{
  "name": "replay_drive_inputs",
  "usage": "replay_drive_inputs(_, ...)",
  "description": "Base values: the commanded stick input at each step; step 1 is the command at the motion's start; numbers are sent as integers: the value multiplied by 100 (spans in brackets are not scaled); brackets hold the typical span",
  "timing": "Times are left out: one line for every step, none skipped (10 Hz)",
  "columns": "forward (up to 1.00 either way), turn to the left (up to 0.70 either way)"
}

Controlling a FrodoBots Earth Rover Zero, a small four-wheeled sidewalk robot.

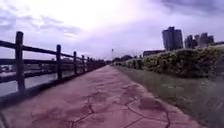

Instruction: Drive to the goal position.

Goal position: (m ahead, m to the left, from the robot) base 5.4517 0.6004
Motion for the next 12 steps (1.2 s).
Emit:
replay_drive_inputs(100,0)
replay_drive_inputs(100,0)
replay_drive_inputs(100,0)
replay_drive_inputs(100,0)
replay_drive_inputs(100,0)
replay_drive_inputs(100,0)
replay_drive_inputs(100,0)
replay_drive_inputs(100,0)
replay_drive_inputs(100,0)
replay_drive_inputs(100,0)
replay_drive_inputs(100,0)
replay_drive_inputs(100,0)
